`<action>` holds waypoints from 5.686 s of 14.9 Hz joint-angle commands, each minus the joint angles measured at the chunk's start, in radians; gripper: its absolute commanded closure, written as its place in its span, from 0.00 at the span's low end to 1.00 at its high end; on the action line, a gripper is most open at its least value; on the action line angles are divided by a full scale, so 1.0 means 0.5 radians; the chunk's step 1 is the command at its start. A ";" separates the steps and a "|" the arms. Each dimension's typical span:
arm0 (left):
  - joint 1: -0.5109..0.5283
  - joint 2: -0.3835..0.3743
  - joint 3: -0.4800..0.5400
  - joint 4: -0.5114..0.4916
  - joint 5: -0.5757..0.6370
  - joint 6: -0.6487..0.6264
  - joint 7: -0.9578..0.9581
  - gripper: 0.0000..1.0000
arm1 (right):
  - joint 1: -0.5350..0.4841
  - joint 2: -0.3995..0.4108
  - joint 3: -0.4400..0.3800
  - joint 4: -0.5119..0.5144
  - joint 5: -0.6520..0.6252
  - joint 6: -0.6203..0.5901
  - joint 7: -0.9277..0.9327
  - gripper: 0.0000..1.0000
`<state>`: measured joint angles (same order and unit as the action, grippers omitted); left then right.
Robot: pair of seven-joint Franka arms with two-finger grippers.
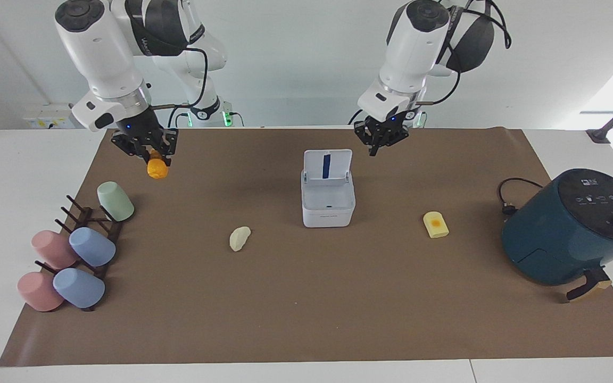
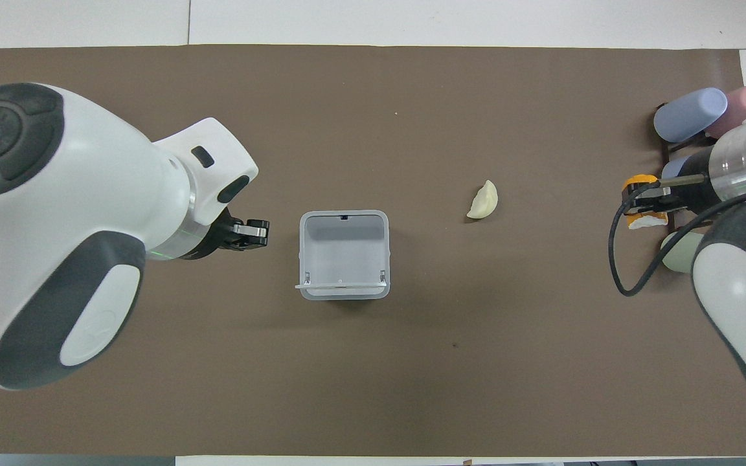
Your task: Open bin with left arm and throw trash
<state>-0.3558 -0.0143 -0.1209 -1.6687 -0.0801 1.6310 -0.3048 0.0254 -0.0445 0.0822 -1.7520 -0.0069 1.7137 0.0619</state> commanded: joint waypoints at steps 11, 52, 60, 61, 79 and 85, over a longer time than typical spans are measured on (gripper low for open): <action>0.567 -0.045 -0.004 -0.114 -0.048 -0.047 0.668 0.72 | 0.820 0.512 0.044 0.300 0.081 0.426 1.112 1.00; 0.666 0.492 0.018 -0.958 0.004 1.610 0.312 0.03 | 0.422 0.534 0.035 -0.171 0.023 1.103 0.809 0.00; 0.672 0.489 0.018 -0.835 0.145 1.414 0.327 1.00 | 0.293 0.715 0.038 -0.276 0.026 1.306 0.689 0.00; 0.663 0.489 0.015 -0.753 0.145 1.320 0.330 1.00 | 0.296 0.736 0.038 -0.306 0.026 1.355 0.683 0.00; -0.393 0.513 0.003 -0.267 0.068 0.932 -0.679 1.00 | 0.305 0.736 0.035 -0.540 0.023 1.564 0.686 1.00; -0.399 0.516 0.003 -0.323 0.068 0.990 -0.676 0.59 | 0.231 0.442 0.035 -0.540 0.026 1.323 0.677 1.00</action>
<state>-0.5449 0.2764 -0.1319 -1.7932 -0.0407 2.1103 -0.6409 0.1608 0.2566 0.0902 -2.0023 0.0141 2.4387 0.4040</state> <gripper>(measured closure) 0.907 0.907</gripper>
